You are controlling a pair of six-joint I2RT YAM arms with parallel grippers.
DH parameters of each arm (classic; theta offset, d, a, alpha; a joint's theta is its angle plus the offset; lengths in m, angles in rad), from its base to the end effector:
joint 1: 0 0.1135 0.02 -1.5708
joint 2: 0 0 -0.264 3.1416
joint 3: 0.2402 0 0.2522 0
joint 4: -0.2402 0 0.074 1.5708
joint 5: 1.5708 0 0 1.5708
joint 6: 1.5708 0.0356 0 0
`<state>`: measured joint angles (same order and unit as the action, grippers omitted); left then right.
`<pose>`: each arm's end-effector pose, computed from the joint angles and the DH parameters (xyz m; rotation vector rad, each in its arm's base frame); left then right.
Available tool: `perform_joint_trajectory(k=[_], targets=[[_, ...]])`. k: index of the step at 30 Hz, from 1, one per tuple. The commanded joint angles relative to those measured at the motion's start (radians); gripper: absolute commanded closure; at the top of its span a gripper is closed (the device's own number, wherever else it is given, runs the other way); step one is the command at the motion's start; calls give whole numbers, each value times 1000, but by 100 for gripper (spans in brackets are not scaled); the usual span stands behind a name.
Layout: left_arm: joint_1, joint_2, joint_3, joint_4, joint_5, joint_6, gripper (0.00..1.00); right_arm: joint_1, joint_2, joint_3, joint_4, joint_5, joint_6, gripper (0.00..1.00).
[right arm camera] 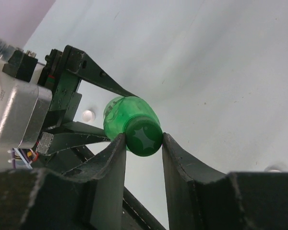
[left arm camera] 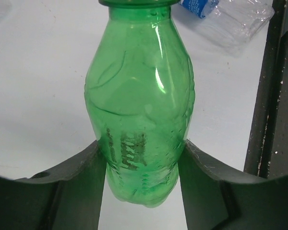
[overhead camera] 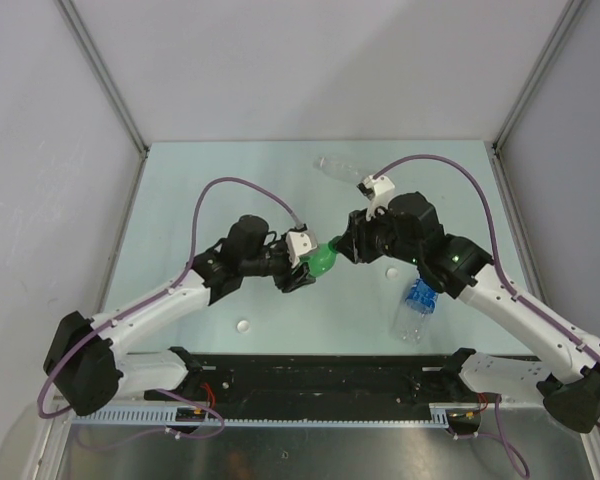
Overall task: Screw on the bottle caps
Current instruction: Screw the bottle cap onto the plastic bottle.
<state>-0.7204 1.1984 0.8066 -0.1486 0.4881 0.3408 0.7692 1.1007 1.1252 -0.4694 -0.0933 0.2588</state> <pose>0.1871 -0.1865 0.2671 1.3225 1.6669 -0.7403 0.1720 0.1711 0.3677 -0.5882 2.0102 0.7347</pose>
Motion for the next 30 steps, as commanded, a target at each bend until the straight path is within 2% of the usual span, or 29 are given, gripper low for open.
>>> perform_joint_trajectory(k=[1,6,13,24,30], targets=[[-16,-87,40,133,-2,25,100,-20,4,34,9,-30,67,89],[-26,-135,-13,229,25,46,100,-60,3,33,30,-108,90,99],[-41,-121,-4,265,-21,40,100,-70,7,33,56,-189,102,100],[-140,-39,29,431,-324,75,100,-115,38,34,-8,-19,238,100],[-164,26,45,509,-373,75,100,-147,56,34,28,-35,321,100]])
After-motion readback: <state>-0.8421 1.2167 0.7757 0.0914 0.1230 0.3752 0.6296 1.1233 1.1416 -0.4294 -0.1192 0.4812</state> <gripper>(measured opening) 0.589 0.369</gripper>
